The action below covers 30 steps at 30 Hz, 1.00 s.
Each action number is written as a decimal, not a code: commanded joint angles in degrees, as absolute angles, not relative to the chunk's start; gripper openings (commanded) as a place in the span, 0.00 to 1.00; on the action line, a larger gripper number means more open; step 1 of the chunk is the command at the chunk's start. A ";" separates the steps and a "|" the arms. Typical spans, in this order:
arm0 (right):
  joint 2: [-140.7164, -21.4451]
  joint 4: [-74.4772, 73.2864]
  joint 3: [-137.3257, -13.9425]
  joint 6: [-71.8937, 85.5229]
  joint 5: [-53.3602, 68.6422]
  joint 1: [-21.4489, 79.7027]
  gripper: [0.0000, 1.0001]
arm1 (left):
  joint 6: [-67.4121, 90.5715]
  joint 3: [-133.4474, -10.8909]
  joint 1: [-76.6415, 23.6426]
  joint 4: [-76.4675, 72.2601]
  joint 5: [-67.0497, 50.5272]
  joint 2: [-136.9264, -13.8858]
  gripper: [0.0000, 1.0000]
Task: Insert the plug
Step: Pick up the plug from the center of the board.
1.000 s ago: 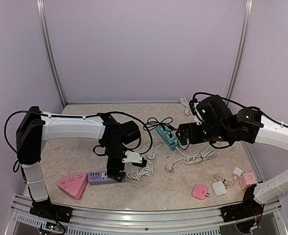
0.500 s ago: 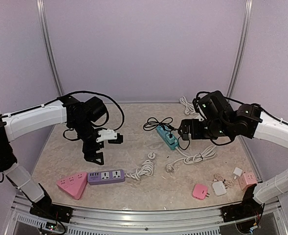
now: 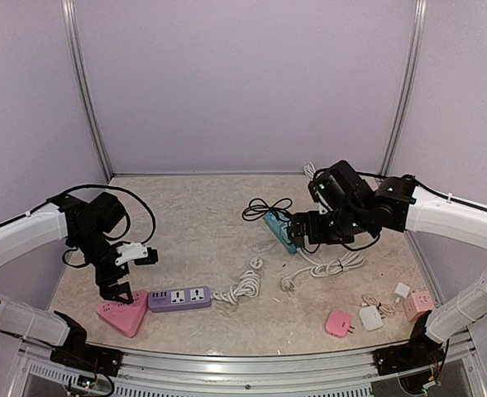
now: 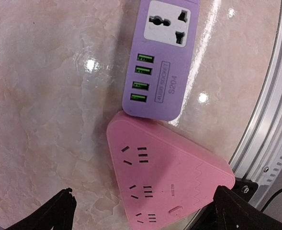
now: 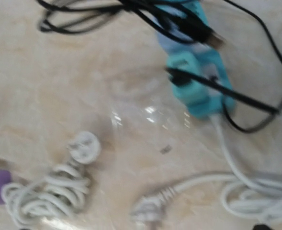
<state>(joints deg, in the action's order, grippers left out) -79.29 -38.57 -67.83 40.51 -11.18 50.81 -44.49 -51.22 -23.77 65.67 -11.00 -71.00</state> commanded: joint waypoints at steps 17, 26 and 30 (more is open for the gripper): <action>-79.88 -65.66 -61.11 56.48 -29.19 35.42 0.91 | -36.38 -46.00 -19.03 52.73 -13.02 -65.16 0.99; -71.75 -53.98 -47.49 50.47 -20.03 14.10 0.76 | -36.29 -47.00 -20.28 52.99 -11.80 -66.23 0.99; -69.19 -47.77 -41.41 47.63 -12.59 5.28 0.76 | -36.39 -46.88 -20.54 52.65 -11.71 -66.67 0.99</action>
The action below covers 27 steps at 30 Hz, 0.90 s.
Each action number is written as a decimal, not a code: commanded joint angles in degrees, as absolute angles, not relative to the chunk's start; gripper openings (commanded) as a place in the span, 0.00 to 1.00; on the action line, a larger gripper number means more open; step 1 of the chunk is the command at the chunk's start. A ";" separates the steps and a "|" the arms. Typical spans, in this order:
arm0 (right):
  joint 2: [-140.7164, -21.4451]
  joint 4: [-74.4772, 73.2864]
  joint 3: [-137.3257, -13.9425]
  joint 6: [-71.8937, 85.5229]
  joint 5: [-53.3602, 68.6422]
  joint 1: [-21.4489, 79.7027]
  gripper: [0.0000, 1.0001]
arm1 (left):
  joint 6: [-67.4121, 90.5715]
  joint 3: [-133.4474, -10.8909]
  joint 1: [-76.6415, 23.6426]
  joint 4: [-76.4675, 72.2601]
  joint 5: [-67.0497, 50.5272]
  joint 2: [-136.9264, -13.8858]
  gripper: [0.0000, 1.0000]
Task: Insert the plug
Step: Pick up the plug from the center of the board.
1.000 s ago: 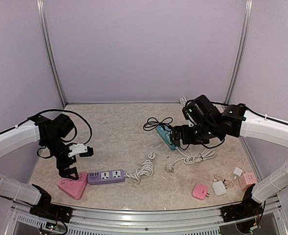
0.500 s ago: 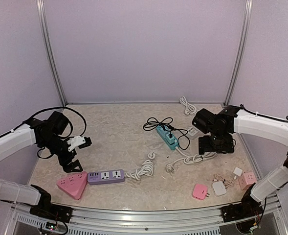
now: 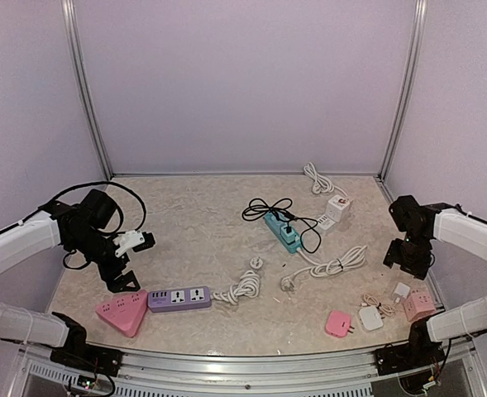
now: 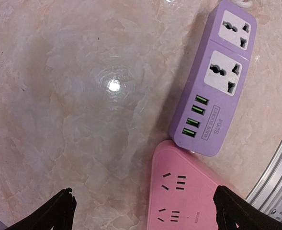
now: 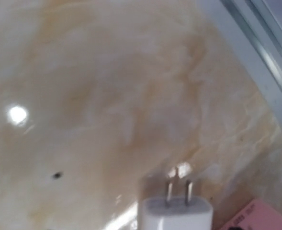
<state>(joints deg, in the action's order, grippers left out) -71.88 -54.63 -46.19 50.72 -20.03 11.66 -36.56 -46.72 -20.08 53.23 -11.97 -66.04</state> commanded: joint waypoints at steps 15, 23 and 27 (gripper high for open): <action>-70.71 -49.18 -38.63 45.27 -10.75 0.52 0.79 | -36.56 -47.19 -20.57 52.59 -12.11 -67.24 0.99; -69.48 -49.68 -37.11 49.29 -12.92 0.52 0.84 | -36.54 -47.31 -20.66 52.75 -12.23 -66.94 0.99; -71.80 -42.93 -33.81 50.18 -4.09 0.53 0.78 | -36.55 -47.28 -20.68 52.91 -12.26 -66.67 0.99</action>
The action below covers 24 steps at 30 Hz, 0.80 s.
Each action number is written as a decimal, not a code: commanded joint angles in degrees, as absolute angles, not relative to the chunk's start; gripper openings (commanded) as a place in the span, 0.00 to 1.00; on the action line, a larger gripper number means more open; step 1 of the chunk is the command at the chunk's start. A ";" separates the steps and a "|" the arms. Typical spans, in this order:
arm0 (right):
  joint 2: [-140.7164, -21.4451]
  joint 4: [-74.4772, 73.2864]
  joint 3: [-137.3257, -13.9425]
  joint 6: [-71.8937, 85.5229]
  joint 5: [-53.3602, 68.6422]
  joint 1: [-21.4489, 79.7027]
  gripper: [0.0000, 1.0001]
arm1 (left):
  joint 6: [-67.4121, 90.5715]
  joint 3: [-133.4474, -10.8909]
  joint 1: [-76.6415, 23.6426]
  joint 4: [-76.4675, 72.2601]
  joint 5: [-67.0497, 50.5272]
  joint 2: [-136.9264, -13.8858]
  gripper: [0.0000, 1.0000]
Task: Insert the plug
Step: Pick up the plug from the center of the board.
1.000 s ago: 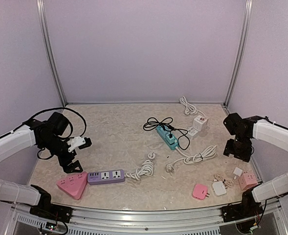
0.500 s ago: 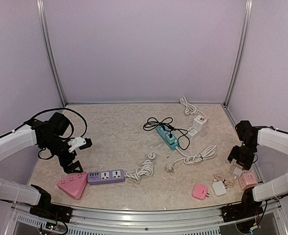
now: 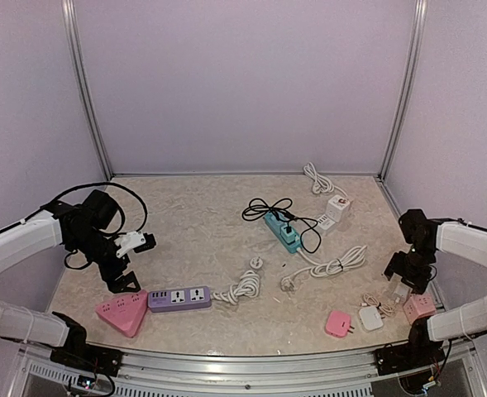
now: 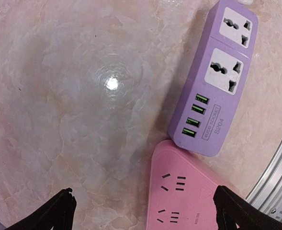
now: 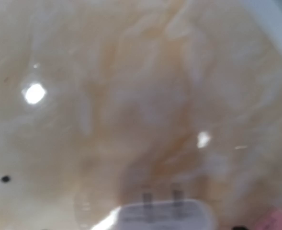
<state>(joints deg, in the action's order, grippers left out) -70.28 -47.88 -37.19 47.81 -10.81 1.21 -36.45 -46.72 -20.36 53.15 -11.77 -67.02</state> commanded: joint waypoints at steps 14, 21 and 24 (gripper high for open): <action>-76.44 -34.63 -36.37 51.07 -0.18 7.73 0.22 | -36.65 -47.70 -20.66 53.11 -12.74 -66.53 0.99; -70.27 -40.71 -45.33 48.11 -8.82 14.57 0.00 | -36.90 -48.42 -20.00 53.50 -13.74 -67.04 0.99; -65.71 -41.33 -49.95 46.22 -14.55 20.41 0.00 | -37.24 -49.04 -19.40 53.90 -14.08 -67.35 0.99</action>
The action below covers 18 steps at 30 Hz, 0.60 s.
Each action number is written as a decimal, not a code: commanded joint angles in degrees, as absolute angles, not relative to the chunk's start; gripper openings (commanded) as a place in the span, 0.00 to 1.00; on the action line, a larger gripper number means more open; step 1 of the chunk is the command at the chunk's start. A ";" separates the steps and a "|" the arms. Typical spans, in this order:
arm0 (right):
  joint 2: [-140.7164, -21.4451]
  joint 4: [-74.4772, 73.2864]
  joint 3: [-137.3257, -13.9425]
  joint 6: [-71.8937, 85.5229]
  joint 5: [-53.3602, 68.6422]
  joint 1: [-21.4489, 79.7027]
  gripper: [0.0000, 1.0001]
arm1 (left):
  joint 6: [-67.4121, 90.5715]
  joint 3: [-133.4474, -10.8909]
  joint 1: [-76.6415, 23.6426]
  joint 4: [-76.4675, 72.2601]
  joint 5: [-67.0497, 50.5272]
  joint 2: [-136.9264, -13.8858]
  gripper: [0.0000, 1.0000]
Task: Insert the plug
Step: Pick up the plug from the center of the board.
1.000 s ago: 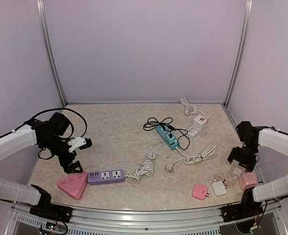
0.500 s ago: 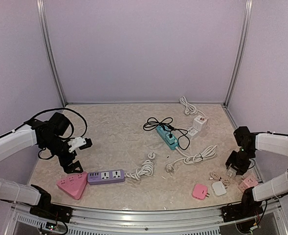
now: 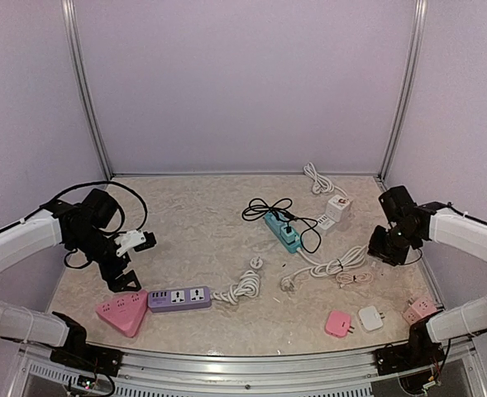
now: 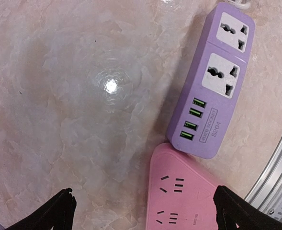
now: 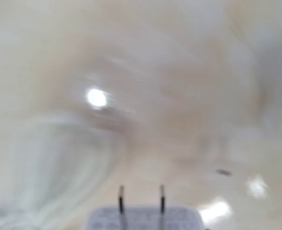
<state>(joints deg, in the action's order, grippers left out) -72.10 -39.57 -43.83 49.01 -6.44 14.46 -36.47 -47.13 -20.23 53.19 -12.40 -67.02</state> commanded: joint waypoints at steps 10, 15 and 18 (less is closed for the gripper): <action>-61.27 -31.40 -62.71 33.00 -30.90 48.40 0.00 | -41.81 -61.10 -15.05 63.83 -17.88 -68.70 0.99; -71.49 -22.81 -74.39 22.95 -33.02 60.98 0.00 | -43.60 -74.44 -14.63 71.52 -18.62 -70.33 0.99; -79.32 -17.18 -81.79 16.22 -30.34 66.01 0.00 | -44.31 -83.04 -15.08 75.84 -21.02 -71.13 0.99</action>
<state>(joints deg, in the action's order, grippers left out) -71.85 -27.31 -74.19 27.62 -30.37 60.45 -42.11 -74.41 -14.98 67.55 -17.19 -70.35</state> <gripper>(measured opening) 0.400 0.988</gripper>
